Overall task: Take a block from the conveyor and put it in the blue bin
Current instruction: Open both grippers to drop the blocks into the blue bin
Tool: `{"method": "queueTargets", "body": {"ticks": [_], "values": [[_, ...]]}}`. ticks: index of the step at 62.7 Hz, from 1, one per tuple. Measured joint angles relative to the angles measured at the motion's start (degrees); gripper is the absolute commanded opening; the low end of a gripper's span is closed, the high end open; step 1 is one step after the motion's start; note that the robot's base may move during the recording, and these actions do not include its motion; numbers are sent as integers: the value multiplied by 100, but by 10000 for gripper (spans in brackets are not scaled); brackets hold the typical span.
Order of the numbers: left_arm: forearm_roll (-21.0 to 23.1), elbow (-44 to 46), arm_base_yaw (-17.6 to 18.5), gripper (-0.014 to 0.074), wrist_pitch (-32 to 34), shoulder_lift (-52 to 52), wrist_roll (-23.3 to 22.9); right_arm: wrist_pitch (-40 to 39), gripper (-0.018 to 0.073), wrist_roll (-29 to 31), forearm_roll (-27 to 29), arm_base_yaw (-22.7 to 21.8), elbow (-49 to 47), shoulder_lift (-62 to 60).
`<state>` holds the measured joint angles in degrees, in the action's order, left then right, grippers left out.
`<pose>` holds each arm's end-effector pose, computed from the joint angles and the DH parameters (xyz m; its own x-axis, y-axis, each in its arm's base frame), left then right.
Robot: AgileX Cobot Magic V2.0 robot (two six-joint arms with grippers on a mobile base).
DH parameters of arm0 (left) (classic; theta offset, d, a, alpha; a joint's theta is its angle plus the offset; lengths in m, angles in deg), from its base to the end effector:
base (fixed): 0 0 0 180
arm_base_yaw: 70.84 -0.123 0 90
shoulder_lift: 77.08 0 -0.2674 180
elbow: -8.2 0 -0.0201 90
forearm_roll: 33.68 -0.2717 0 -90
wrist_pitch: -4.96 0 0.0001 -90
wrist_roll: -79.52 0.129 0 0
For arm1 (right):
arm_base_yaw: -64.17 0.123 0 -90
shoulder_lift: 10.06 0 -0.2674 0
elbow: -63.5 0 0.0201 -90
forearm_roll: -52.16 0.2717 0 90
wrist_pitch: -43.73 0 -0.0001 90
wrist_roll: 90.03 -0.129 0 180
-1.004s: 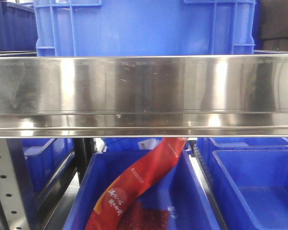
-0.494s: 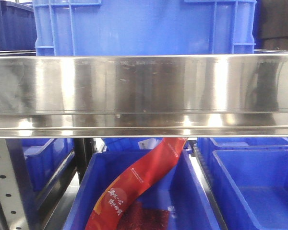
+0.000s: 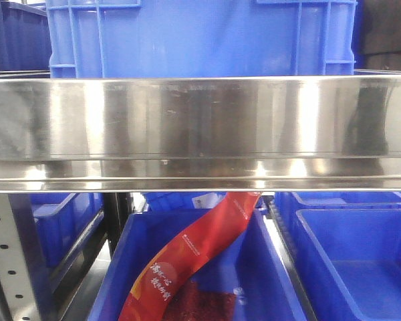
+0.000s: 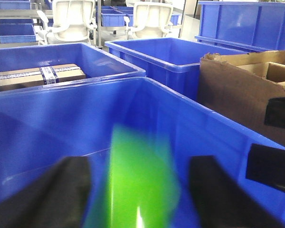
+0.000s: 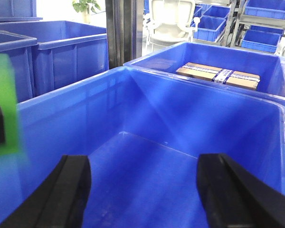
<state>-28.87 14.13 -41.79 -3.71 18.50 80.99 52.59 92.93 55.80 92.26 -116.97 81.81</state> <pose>0.3709 -0.2079 0.3922 -0.1543 0.0201 -0.9878 0.4884 0.8706 -0.0585 0.3591 0.1931 0.3807 -0.1622 -0.0740 -0.9840 -0.4776 0.8785 0.0127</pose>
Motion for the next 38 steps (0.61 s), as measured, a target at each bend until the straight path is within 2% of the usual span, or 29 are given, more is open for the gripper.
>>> {"method": "queueTargets", "body": {"ticks": [15,20,22,33,36,38], "values": [[0,0,0,400,0,9,0,0,360,0,0,0,0,0],[0,0,0,346,0,9,0,0,325,0,0,0,0,0],[0,0,0,304,0,9,0,0,281,0,0,0,0,0],[0,0,0,-90,0,9,0,0,-71,0,0,0,0,-118],[0,0,0,-111,42,9,0,0,-169,0,0,0,0,-142],[-12,0,-5,-111,53,9,0,0,-162,0,0,0,0,-151]]}}
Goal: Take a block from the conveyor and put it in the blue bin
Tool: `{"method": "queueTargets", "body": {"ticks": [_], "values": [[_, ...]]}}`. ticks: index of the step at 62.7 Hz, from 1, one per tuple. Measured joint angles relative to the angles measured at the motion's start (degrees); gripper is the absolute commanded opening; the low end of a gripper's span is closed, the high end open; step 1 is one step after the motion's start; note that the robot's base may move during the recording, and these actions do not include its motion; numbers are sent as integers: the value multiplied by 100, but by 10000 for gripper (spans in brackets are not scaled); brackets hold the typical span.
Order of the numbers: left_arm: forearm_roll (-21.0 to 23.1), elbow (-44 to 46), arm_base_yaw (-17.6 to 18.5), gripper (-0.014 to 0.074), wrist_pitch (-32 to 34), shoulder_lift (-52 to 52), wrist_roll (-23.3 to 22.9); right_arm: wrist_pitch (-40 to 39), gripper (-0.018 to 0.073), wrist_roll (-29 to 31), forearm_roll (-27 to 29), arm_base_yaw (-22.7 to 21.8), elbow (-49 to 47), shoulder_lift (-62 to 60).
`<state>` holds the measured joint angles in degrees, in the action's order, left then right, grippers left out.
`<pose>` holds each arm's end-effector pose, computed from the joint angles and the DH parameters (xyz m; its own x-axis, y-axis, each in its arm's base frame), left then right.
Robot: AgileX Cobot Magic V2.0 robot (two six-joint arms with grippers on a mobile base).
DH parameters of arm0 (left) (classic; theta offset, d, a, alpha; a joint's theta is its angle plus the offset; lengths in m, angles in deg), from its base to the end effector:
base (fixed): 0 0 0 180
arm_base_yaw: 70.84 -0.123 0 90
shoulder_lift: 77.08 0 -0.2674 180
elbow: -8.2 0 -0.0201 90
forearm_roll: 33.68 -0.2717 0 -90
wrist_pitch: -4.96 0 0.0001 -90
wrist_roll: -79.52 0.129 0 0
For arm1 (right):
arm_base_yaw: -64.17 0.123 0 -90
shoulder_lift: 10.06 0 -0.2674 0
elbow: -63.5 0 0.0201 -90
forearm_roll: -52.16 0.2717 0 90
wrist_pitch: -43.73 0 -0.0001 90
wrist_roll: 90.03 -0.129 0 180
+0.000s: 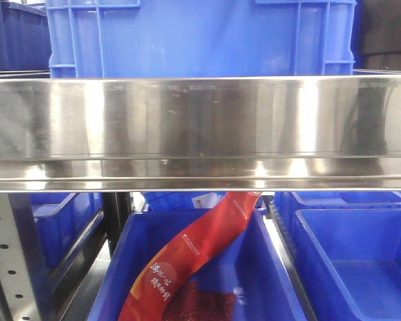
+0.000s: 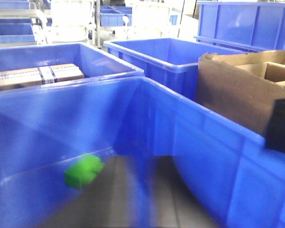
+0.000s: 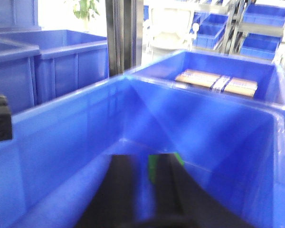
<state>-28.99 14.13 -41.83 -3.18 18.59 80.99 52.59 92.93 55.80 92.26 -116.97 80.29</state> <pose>0.3716 -0.2078 0.3927 -0.1467 0.0181 -0.9890 0.4876 0.8713 -0.0564 0.3530 0.1898 0.3914 -0.1391 -0.0616 -0.9884 -0.4778 0.8784 0.0125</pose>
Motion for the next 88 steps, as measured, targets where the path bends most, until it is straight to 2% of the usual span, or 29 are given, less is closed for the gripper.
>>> {"method": "queueTargets", "body": {"ticks": [14,22,34,47,63,76,88], "values": [[0,-30,-77,-111,-185,-284,0,96,-159,0,14,-87,0,-193],[49,-402,-311,-111,-104,-792,0,19,-159,0,28,-343,161,-531],[197,-1793,-628,-111,198,-1893,0,-78,-159,0,76,-592,1191,-1442],[226,-3630,-628,-111,813,-3471,0,-681,-159,0,86,-606,2760,-2710],[228,-5312,-628,-111,813,-5277,0,-801,-163,0,86,-606,4341,-4451],[228,-5974,-628,-111,813,-6323,0,-801,-163,0,86,-606,4772,-5613],[228,-6041,-628,-111,813,-6839,0,-801,-163,0,86,-606,4784,-6199]]}}
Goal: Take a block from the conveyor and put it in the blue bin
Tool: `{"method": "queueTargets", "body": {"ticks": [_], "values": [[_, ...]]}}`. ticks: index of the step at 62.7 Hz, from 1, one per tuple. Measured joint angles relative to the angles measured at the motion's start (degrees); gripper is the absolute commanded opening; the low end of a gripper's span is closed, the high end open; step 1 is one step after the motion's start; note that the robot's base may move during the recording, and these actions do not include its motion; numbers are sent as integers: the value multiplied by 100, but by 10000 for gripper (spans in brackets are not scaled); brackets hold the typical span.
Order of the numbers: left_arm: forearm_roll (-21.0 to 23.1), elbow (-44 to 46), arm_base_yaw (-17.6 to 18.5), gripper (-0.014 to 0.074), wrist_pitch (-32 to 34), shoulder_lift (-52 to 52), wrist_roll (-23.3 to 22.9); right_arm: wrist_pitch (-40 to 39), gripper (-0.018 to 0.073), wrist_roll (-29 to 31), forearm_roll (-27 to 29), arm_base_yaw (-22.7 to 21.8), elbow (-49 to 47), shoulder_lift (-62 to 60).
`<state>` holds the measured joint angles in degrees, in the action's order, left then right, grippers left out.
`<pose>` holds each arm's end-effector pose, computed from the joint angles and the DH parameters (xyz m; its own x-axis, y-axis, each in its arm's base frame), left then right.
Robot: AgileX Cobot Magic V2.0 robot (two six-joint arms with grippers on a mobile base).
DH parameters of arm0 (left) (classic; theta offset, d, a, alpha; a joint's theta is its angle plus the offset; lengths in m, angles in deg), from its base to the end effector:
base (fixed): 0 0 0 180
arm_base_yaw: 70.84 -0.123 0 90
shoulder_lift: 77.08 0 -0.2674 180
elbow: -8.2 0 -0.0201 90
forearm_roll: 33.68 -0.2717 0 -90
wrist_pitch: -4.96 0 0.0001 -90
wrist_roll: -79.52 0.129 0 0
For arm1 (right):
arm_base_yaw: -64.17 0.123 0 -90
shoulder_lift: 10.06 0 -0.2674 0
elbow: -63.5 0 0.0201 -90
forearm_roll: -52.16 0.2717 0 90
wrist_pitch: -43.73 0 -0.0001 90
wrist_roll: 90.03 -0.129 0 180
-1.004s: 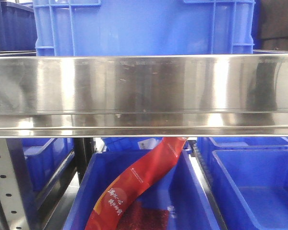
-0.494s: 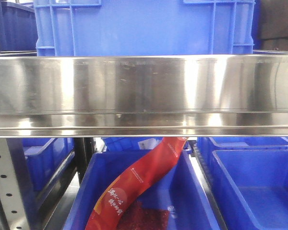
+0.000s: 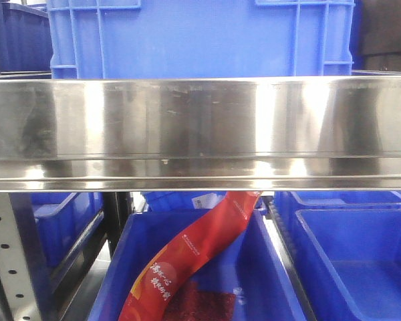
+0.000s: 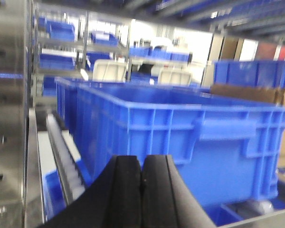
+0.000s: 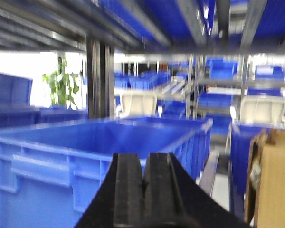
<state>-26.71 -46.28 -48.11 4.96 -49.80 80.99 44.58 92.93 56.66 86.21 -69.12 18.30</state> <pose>0.1439 -0.0603 0.3228 0.0945 -0.1435 -0.9851 0.3973 0.9128 -0.0949 0.1377 0.0559 0.3663 0.2048 0.1119 -0.9724 -0.3819 0.9238 0.0259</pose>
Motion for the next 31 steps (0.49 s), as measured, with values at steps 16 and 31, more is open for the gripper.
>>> {"method": "queueTargets", "body": {"ticks": [16,31], "values": [[0,-3,0,-111,0,-136,0,-4,-163,0,0,0,10,-171],[0,-3,0,-111,0,-136,0,-36,-163,0,0,-237,697,-327]]}}
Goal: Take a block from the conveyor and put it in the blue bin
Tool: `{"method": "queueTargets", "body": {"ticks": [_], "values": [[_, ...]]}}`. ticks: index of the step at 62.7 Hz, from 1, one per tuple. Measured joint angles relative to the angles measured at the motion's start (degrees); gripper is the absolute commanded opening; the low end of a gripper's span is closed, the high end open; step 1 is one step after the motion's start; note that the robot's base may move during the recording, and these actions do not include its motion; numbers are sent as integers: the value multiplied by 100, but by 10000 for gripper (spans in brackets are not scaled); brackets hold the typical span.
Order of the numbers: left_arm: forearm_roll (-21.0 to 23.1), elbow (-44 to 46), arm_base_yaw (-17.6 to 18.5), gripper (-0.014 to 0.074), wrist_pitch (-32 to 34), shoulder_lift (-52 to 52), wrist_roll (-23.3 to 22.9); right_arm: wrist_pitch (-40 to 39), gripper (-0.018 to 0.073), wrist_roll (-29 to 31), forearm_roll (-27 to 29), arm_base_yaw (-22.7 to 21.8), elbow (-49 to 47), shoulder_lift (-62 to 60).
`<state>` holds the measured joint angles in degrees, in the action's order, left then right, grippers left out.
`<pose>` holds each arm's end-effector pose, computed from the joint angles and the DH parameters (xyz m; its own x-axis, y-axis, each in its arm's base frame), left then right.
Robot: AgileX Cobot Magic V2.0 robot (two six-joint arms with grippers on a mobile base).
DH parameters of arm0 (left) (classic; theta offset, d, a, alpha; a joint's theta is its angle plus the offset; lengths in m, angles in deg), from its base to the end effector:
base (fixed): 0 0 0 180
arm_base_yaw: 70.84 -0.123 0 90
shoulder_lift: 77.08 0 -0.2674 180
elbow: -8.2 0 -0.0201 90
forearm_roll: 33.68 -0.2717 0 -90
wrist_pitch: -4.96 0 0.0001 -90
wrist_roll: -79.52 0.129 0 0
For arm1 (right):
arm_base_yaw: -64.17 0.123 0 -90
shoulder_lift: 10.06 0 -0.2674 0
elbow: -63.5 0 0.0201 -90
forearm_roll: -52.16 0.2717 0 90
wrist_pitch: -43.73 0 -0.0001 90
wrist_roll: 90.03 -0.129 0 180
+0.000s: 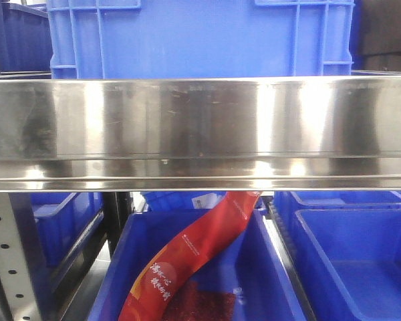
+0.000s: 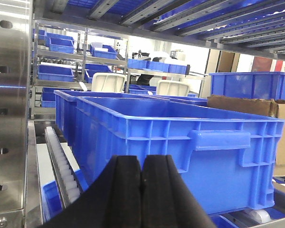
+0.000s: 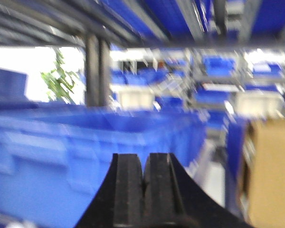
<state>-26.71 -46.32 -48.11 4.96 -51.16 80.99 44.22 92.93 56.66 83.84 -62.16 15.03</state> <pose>0.1396 -0.0585 0.3262 0.1154 -0.1523 -0.9816 0.3993 0.9119 -0.0945 0.1396 0.0500 0.3285 0.1557 0.0842 -0.9842 -0.3415 0.9395 0.0263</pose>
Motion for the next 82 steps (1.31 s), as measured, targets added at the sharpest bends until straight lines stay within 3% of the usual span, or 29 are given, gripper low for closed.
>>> {"method": "queueTargets", "body": {"ticks": [14,18,29,82], "values": [[0,0,0,-111,0,0,0,0,-163,0,-102,-1240,1267,-606],[0,0,0,-111,0,0,0,0,-163,0,-126,-1373,1544,-809],[0,0,0,-111,0,0,0,99,-163,0,-126,-1425,2200,-1439],[0,0,0,-111,0,-4,0,313,-163,0,-137,-1425,2235,-1658]]}}
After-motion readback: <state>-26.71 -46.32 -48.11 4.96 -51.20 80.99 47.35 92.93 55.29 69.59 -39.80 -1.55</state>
